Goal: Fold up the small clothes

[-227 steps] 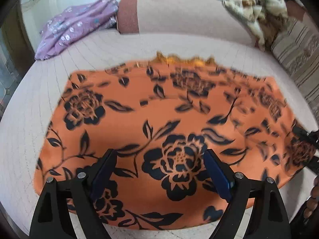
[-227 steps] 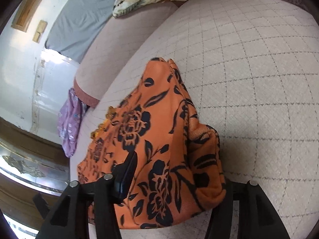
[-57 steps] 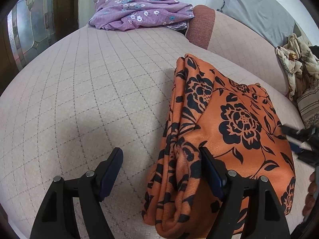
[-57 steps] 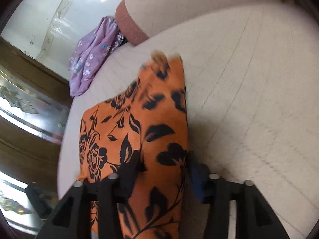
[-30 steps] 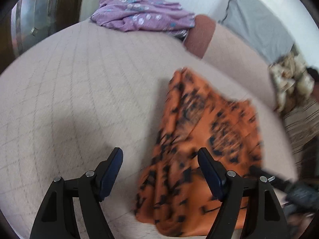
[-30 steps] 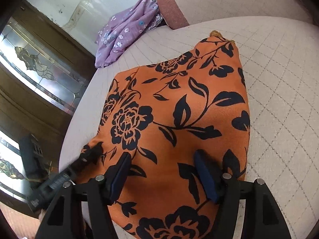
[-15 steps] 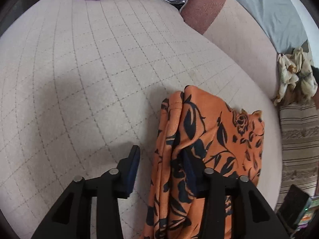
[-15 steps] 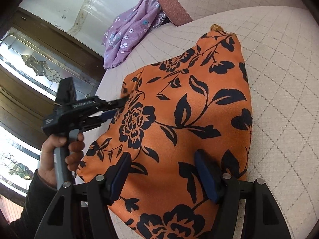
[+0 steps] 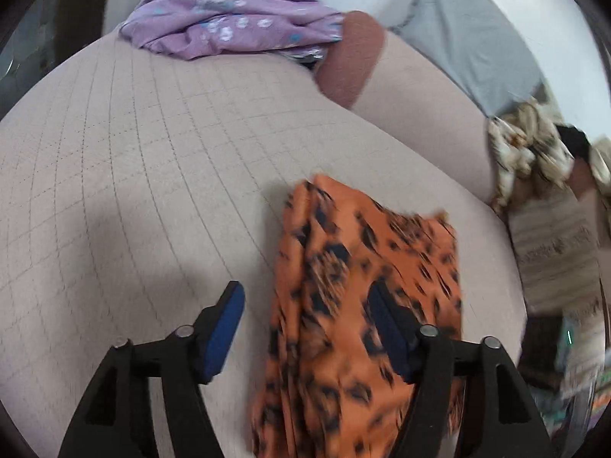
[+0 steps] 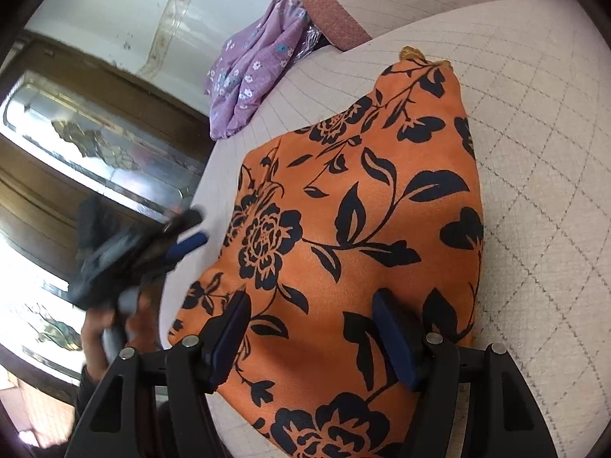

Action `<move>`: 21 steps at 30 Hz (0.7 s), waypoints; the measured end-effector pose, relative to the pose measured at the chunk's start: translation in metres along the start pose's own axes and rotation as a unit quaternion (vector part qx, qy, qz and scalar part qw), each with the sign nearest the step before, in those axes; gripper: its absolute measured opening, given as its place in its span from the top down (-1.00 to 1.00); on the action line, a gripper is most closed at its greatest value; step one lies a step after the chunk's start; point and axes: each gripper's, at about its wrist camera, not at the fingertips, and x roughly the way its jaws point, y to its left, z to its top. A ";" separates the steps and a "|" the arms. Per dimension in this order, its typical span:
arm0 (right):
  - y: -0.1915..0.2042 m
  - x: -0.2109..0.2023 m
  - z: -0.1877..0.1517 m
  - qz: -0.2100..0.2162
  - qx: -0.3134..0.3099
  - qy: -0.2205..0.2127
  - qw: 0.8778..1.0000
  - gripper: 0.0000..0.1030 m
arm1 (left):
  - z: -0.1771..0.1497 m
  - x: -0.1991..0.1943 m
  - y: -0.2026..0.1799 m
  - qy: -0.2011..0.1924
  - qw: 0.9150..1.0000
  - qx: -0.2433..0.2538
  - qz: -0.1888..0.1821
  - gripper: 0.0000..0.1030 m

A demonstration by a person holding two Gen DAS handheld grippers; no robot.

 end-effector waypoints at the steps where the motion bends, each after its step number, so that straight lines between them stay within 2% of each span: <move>1: 0.000 0.000 0.000 -0.001 0.000 0.000 1.000 -0.36 | -0.008 0.001 -0.003 0.007 1.000 0.007 0.001 -0.51; 3: 0.003 0.000 0.000 -0.006 -0.002 0.000 1.000 -0.36 | -0.018 0.015 -0.001 0.034 0.999 0.018 0.026 -0.51; 5: 0.005 -0.002 0.001 -0.011 0.000 0.002 1.000 -0.36 | -0.032 0.038 0.004 0.079 0.995 0.019 0.066 -0.51; 7: 0.009 -0.010 0.001 -0.014 0.008 0.005 1.000 -0.36 | -0.036 0.036 0.001 0.053 0.996 0.026 0.070 -0.51; 10: 0.014 -0.031 0.001 -0.014 -0.001 -0.012 1.000 -0.41 | -0.037 0.028 -0.008 0.042 0.996 0.029 0.075 -0.50; 13: 0.008 -0.048 0.002 -0.029 0.000 -0.034 0.999 -0.46 | -0.035 0.019 -0.024 0.011 0.994 0.062 0.093 -0.50; 17: -0.016 -0.057 0.005 -0.048 0.038 -0.041 0.997 -0.47 | -0.020 0.019 -0.033 0.001 0.992 0.080 0.096 -0.50; 21: -0.033 -0.056 0.006 -0.049 0.063 -0.040 0.996 -0.47 | -0.011 0.033 -0.042 -0.001 0.992 0.079 0.094 -0.50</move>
